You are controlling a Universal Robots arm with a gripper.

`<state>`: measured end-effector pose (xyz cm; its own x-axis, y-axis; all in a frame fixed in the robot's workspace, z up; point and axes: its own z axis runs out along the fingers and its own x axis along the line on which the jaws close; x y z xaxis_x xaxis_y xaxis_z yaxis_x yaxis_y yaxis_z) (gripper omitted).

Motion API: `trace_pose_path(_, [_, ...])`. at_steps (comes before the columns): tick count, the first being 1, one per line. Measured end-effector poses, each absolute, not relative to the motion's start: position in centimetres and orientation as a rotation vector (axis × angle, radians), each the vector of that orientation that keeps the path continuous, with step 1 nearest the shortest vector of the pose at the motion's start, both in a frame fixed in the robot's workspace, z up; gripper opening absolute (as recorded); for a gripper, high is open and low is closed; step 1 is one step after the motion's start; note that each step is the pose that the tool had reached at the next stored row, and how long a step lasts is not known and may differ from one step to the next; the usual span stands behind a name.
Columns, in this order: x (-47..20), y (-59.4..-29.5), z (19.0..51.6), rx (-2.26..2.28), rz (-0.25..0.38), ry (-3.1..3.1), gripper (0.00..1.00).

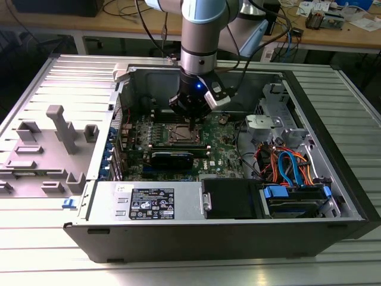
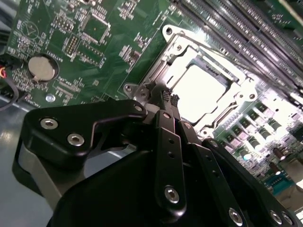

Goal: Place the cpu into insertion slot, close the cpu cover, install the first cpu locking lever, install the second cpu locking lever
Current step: 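Install the second cpu locking lever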

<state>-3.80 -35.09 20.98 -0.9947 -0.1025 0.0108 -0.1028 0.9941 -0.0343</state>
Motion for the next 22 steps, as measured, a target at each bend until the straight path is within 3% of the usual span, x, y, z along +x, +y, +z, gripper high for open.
trace_pose_path(22, [-3.15,-35.21,21.50,0.161,0.054,-3.127,0.12])
